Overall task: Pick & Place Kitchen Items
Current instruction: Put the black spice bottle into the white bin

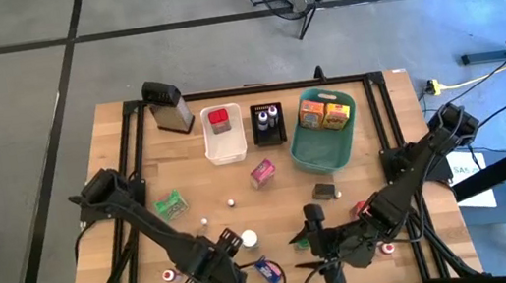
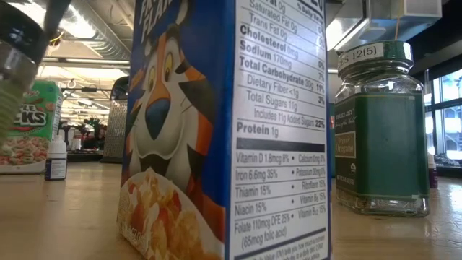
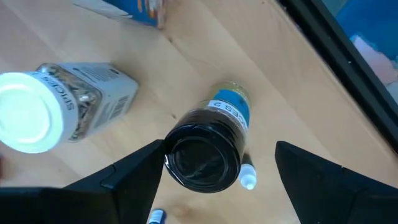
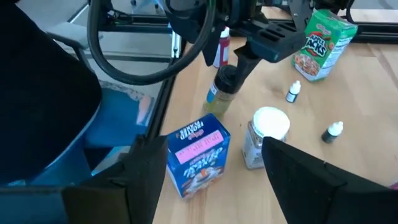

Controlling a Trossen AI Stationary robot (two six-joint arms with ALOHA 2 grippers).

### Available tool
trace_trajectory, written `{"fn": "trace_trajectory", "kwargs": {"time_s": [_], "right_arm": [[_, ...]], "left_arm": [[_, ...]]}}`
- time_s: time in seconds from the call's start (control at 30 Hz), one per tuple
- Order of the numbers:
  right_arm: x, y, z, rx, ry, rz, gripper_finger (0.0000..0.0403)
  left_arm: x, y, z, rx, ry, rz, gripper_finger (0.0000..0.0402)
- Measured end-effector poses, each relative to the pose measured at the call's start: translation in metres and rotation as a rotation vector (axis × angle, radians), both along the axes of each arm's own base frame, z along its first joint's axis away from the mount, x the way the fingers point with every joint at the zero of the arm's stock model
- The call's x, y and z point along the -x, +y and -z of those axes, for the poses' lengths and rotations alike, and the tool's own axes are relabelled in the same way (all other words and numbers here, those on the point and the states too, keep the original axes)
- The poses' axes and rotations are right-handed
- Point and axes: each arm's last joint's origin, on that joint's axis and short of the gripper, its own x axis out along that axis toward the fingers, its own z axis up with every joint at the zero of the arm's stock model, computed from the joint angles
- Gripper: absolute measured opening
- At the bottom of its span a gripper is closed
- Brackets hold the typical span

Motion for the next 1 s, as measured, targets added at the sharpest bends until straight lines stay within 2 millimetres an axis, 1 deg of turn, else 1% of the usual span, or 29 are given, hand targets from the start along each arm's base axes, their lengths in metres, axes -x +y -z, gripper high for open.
{"fn": "trace_trajectory", "kwargs": {"time_s": [0.27,0.77,1.0], "right_arm": [[-0.001,0.001,-0.002,-0.029,-0.02,0.005,0.0264],[0.0,0.001,-0.001,0.01,-0.012,-0.015,0.0264],[0.0,0.001,-0.001,0.033,-0.017,-0.027,0.0264]], "left_arm": [[0.008,-0.01,0.0,-0.02,-0.02,0.016,0.0301],[0.011,-0.01,0.0,-0.025,0.002,-0.06,0.0301],[0.013,-0.012,0.0,-0.02,-0.003,-0.052,0.0301]]}}
